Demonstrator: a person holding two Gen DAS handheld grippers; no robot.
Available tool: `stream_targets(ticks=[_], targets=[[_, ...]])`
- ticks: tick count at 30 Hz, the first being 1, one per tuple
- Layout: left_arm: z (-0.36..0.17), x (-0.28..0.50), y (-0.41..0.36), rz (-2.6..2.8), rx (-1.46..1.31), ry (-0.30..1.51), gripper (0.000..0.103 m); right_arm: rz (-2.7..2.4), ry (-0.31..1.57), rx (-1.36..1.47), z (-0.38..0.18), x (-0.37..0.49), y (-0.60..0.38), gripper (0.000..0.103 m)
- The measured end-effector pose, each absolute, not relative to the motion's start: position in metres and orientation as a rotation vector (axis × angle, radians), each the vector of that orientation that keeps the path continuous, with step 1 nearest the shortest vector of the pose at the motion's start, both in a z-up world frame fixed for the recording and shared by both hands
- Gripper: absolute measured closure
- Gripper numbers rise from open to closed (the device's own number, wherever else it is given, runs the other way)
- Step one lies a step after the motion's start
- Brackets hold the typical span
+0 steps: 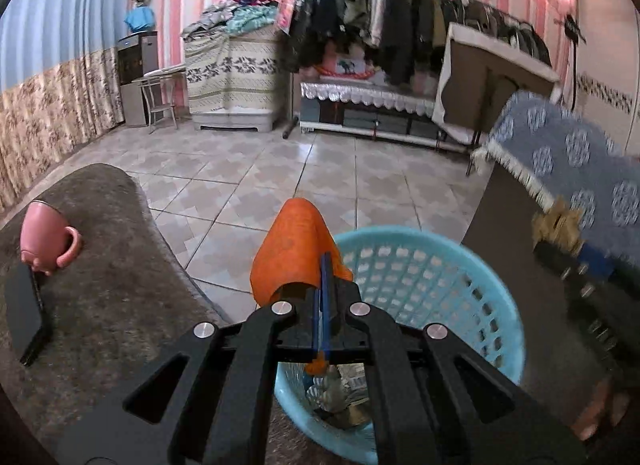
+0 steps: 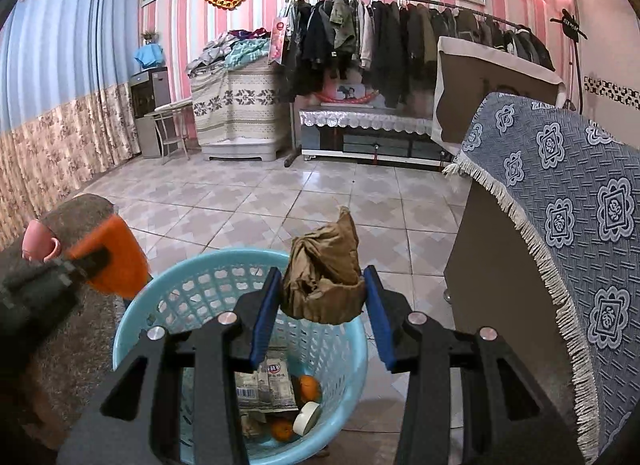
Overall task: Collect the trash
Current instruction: 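Carry both items over the blue basket and open both tools to drop them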
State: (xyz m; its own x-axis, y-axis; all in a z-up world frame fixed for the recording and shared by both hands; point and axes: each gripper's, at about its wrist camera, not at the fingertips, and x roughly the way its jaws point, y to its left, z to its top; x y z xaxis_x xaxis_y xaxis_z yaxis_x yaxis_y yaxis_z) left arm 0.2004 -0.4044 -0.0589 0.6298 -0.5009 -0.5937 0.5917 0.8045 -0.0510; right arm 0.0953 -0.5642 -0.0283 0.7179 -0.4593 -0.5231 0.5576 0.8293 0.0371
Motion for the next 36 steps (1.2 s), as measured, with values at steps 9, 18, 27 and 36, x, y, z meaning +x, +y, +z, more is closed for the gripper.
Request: stream_targets(ticks=[9,18,27,36], targets=[[-0.077,0.203,-0.416,-0.661,0.242,0.663,0.087,-0.565,0.529,0.241,-0.036,0.097,-0.571,0.061],[-0.062,0.208,-0.378,-0.577,0.2,0.642,0.022,-0.566,0.545,0.221,-0.04,0.102,-0.56,0.061],[-0.037,0.23,-0.32,-0.377,0.094,0.559,0.007,-0.553,0.57,0.251,-0.054,0.123,-0.545,0.059],[-0.023,0.228,-0.303,-0.347,0.087,0.531,0.006,-0.547,0.557,0.203,-0.056,0.143,-0.525,0.028]])
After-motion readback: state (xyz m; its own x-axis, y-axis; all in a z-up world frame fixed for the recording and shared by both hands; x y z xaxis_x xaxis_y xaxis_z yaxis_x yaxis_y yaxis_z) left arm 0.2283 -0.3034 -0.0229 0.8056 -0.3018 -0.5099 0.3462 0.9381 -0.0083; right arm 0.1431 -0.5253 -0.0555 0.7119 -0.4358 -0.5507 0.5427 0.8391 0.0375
